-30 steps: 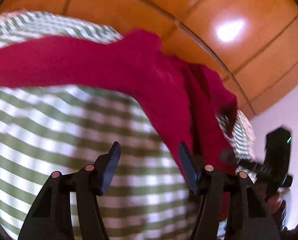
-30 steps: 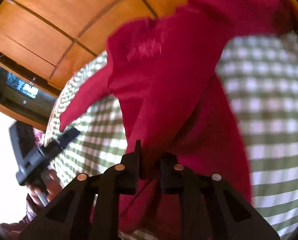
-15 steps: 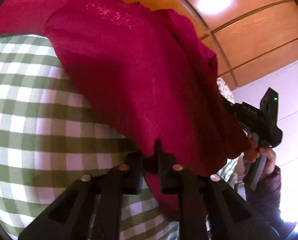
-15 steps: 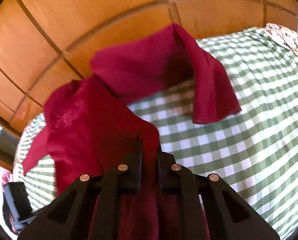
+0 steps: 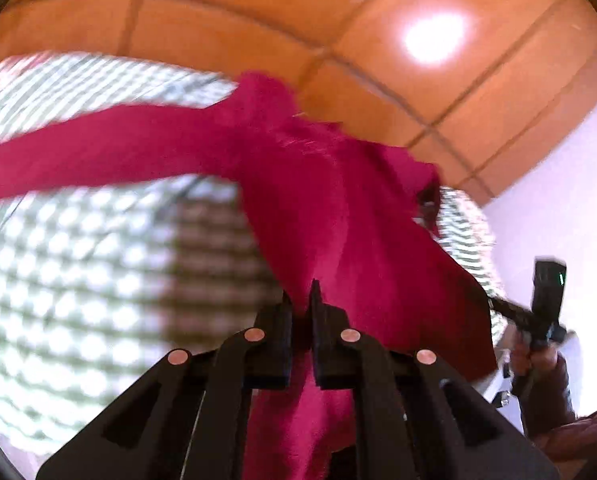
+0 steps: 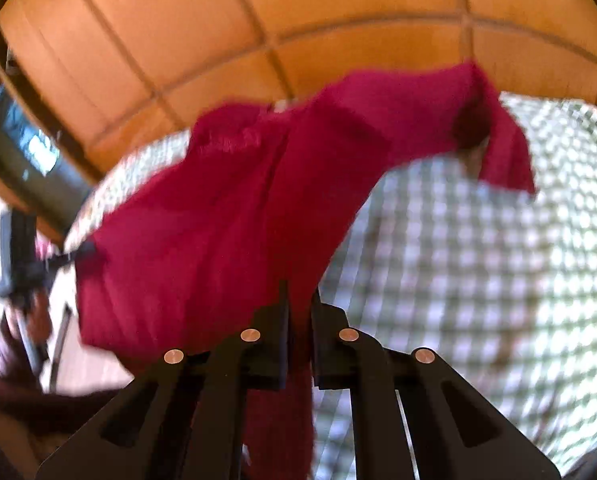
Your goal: Fold small clothes
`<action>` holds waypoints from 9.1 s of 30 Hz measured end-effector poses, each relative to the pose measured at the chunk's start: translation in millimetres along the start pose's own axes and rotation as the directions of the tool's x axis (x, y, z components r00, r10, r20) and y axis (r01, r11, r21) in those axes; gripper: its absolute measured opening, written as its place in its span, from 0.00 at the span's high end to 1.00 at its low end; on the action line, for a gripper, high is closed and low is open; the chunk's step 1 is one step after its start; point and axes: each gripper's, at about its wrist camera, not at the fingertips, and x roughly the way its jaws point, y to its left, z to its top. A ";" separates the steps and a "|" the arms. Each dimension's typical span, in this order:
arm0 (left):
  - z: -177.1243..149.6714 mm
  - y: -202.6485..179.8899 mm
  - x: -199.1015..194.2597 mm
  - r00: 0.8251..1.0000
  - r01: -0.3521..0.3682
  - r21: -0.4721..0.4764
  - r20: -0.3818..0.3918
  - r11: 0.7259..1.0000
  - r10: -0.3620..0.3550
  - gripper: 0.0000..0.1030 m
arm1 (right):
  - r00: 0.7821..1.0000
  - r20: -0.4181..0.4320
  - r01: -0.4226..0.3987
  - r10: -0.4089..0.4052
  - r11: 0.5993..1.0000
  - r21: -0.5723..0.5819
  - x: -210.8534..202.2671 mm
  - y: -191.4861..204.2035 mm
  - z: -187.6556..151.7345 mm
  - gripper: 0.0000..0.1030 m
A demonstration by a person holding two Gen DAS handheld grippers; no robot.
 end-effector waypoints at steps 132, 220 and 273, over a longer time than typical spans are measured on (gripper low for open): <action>-29.6 57.1 6.2 0.996 -0.075 -0.036 0.055 0.997 0.077 0.43 | 0.943 0.109 0.300 -0.316 0.944 0.136 55.2 -17.7 -8.7 0.04; 87.1 -23.9 127.4 0.999 0.031 -0.054 0.042 0.998 -0.029 0.40 | 0.962 0.271 -0.102 0.038 0.969 0.225 47.8 -46.4 128.3 0.32; 62.2 113.3 63.1 0.965 -0.070 -0.410 0.204 0.909 0.167 0.39 | 0.907 0.154 0.389 -0.392 0.920 0.053 169.4 -54.8 126.4 0.13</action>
